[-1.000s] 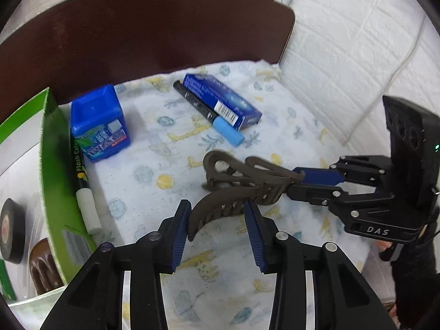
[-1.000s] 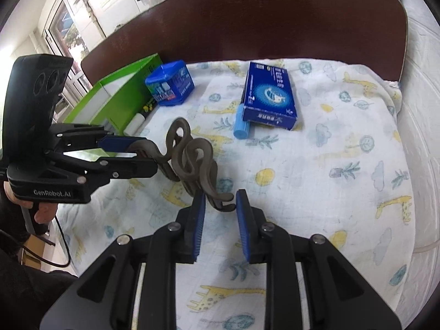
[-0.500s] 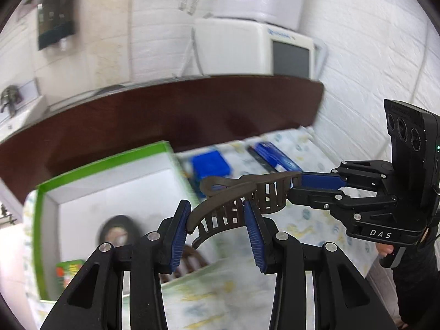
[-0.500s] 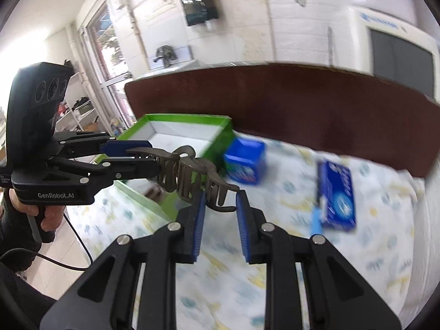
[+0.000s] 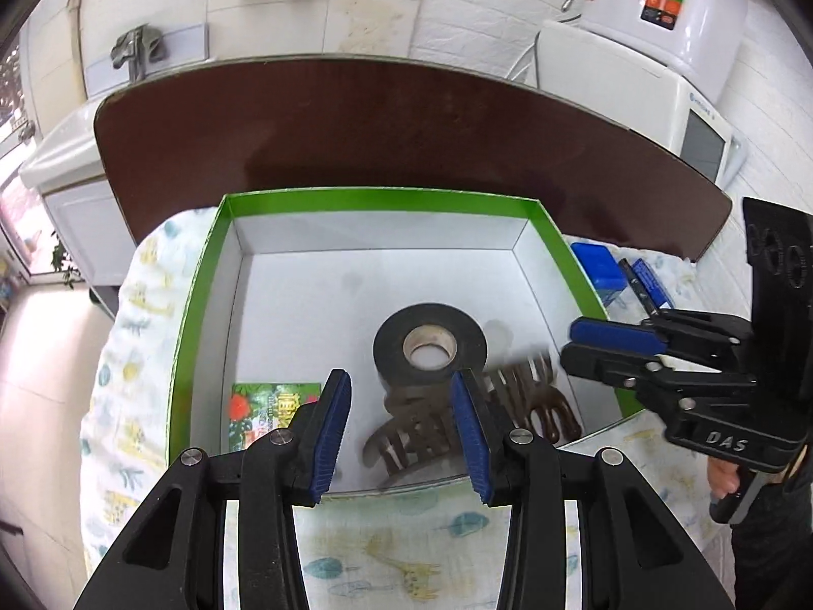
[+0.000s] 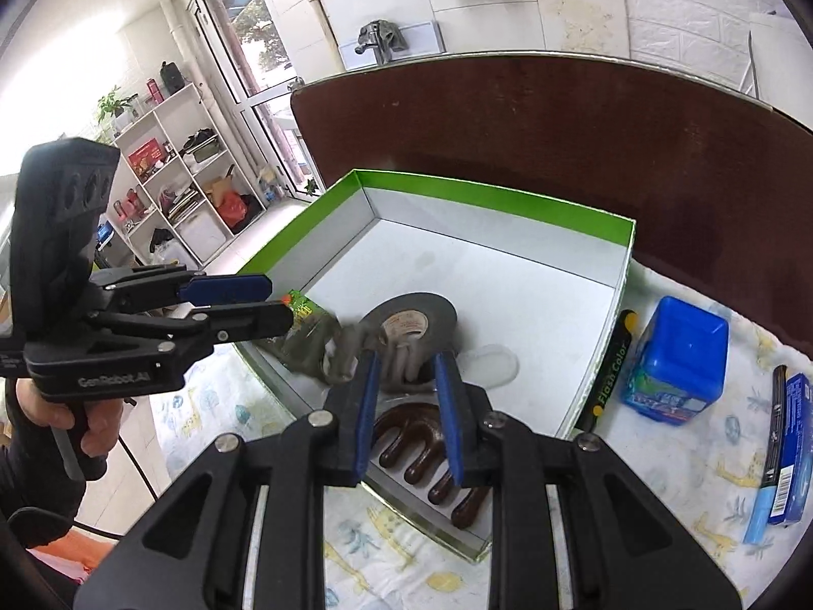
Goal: Organize rigid objects
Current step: 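Carry the claw clip into the white box and open the right gripper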
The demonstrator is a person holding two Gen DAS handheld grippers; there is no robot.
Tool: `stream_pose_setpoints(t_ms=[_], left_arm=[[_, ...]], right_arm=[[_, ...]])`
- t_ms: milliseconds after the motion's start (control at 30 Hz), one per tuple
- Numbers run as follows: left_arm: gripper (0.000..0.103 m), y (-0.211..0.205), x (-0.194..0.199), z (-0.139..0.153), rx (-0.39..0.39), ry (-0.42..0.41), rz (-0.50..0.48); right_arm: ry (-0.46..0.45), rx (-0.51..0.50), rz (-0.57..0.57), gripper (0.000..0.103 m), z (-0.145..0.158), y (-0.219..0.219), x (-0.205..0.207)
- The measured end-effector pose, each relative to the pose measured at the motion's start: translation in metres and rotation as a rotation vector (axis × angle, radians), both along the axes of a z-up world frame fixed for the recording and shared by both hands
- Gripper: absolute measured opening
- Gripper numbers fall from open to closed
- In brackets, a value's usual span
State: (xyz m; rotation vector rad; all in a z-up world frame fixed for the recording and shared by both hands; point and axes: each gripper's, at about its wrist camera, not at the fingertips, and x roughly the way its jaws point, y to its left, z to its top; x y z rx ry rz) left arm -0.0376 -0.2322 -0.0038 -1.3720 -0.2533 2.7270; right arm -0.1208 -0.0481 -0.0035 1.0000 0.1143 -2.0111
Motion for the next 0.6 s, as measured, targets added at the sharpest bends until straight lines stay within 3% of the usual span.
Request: stream_pose_setpoints(t_ms=[200, 400, 600], left_arm=[[0.041, 0.007, 0.006, 0.009, 0.033, 0.036, 0.011], [0.042, 0.054, 0.004, 0.026, 0.042, 0.074, -0.089], [0.043, 0.102, -0.007, 0.028, 0.029, 0.071, -0.153]], right_arm=[[0.024, 0.000, -0.069, 0.024, 0.015, 0.031, 0.002], [0.024, 0.071, -0.253, 0.024, 0.009, 0.093, -0.004], [-0.070, 0.123, -0.370, 0.024, -0.016, 0.133, -0.010]])
